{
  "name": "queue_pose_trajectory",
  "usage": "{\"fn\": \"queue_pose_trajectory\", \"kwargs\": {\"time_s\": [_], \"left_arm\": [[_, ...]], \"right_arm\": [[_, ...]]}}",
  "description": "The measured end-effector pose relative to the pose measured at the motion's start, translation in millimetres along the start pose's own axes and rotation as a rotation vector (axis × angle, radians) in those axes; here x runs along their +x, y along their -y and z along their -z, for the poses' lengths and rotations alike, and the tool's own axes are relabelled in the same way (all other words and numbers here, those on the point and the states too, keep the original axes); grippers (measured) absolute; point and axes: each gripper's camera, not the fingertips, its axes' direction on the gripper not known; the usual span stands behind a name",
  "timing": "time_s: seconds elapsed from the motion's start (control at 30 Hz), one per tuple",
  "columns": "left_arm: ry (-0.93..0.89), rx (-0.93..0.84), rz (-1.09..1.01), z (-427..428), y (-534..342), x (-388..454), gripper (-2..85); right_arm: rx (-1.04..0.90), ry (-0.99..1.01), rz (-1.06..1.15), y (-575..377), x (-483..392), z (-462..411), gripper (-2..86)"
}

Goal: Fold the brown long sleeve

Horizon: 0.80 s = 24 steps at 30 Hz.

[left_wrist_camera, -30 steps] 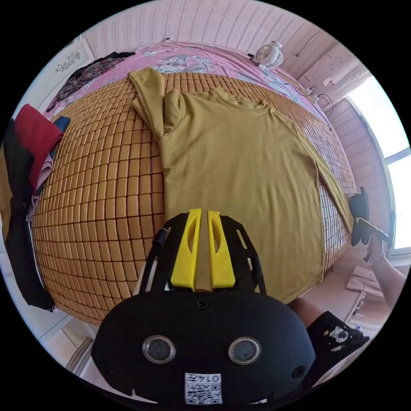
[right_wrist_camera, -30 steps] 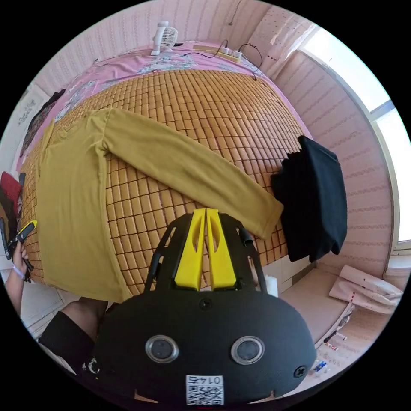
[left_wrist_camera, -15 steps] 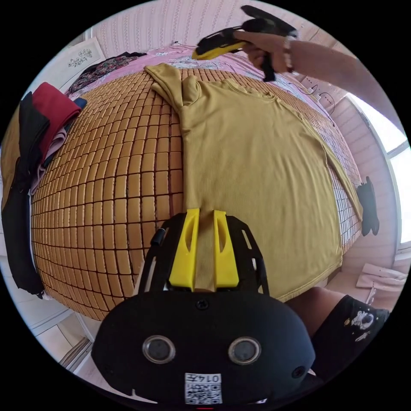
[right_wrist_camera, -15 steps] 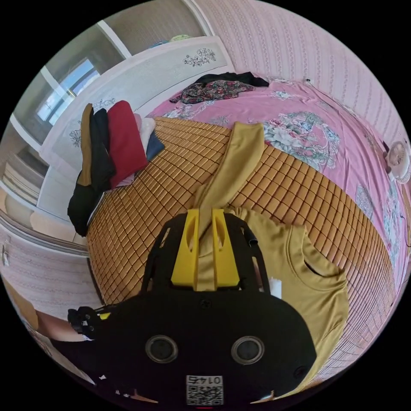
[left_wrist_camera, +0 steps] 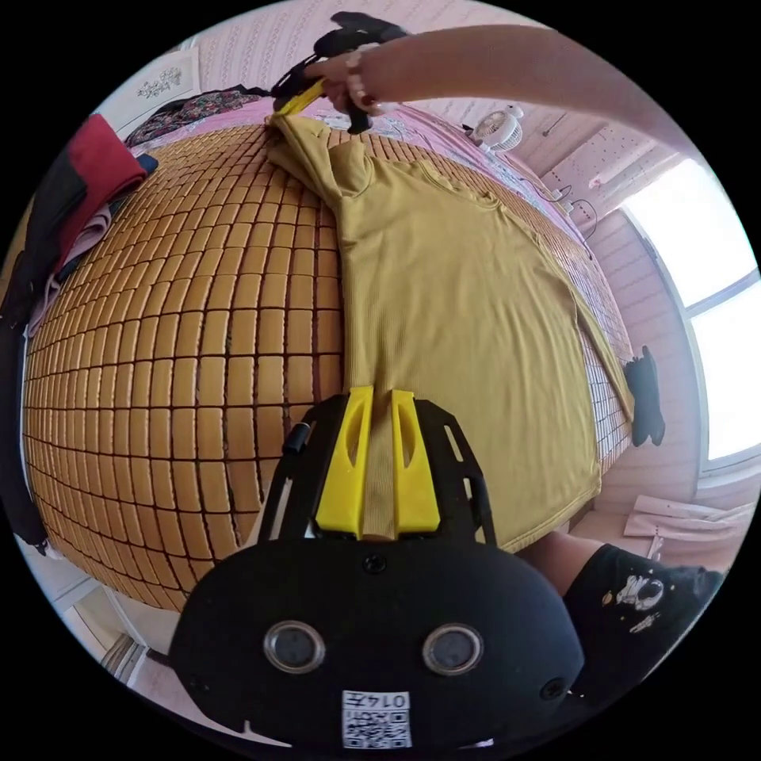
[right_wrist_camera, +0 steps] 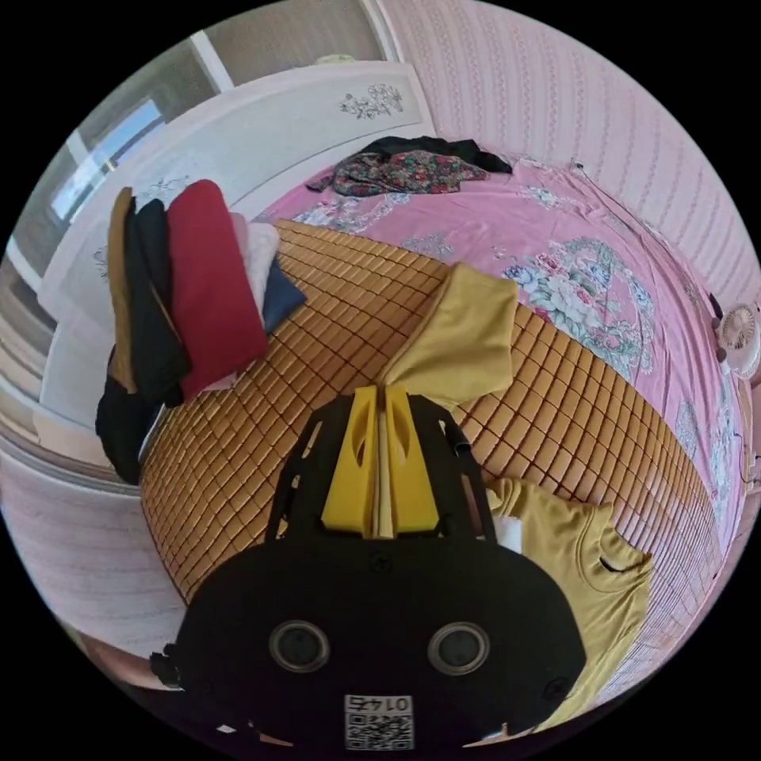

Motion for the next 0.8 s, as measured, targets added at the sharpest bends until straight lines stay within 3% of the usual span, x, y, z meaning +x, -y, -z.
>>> {"fn": "queue_pose_trajectory", "kwargs": {"time_s": [0.1,0.13,0.2,0.27,0.43,0.67,0.8], "left_arm": [[-0.121,0.039,0.115,27,-8,-22,5.1],[-0.147,0.060,0.127,36,-11,-26,5.1],[-0.151,0.121,0.172,69,-26,-44,5.2],[-0.115,0.142,0.227,89,-38,-63,5.4],[0.049,0.201,0.395,121,-49,-128,6.3],[0.187,0.346,0.506,128,19,-217,8.0],[0.247,0.281,0.509,116,59,-243,9.8]], "right_arm": [[0.066,0.255,0.370,-40,-42,46,0.2],[-0.005,0.357,0.519,-60,-55,52,0.4],[-0.177,0.457,0.609,-89,-64,44,0.7],[-0.283,0.432,0.533,-120,-57,27,0.8],[-0.274,0.371,0.342,-151,-36,12,0.6],[-0.264,0.368,0.193,-185,-44,-3,0.6],[-0.263,0.386,0.144,-198,-53,-11,0.6]]}}
